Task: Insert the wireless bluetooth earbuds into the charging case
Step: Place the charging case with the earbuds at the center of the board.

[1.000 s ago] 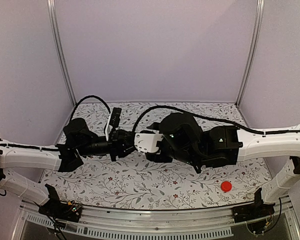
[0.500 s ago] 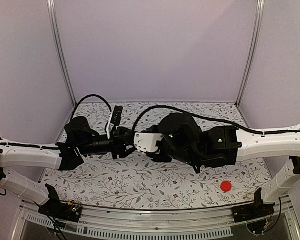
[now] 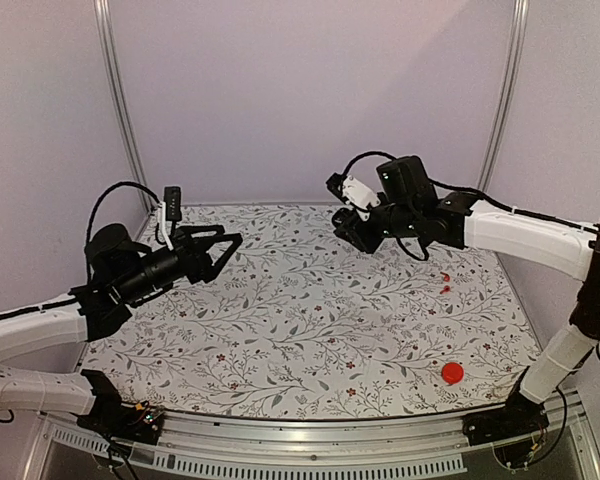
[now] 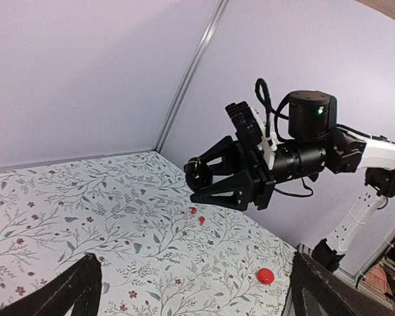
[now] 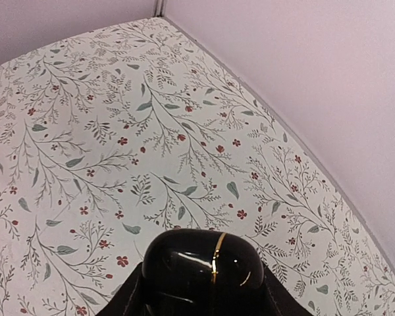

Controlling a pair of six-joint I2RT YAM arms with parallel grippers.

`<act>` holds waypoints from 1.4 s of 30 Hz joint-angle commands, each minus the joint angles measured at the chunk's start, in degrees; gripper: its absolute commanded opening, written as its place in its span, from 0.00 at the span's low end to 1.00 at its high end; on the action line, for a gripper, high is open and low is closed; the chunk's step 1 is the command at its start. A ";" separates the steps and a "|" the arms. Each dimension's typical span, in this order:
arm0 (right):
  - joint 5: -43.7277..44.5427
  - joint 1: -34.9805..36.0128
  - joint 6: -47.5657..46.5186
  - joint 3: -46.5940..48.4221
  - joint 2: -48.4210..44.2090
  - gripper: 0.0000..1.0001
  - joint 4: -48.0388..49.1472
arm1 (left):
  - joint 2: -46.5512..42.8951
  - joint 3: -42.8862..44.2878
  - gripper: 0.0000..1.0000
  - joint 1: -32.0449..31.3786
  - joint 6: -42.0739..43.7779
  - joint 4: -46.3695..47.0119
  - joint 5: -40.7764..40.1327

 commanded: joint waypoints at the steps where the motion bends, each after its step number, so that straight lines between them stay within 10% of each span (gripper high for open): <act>1: -12.73 -9.03 10.93 4.60 9.80 0.28 -3.96 | -1.19 1.37 1.00 3.56 0.67 -9.23 -4.23; 22: -14.74 -21.87 14.42 22.43 39.57 0.40 -10.22 | 3.02 1.42 1.00 3.82 1.23 -12.13 -4.36; 42: -13.21 -21.91 16.92 18.35 31.69 0.78 -11.42 | 3.55 1.40 1.00 3.90 2.03 -11.66 -4.33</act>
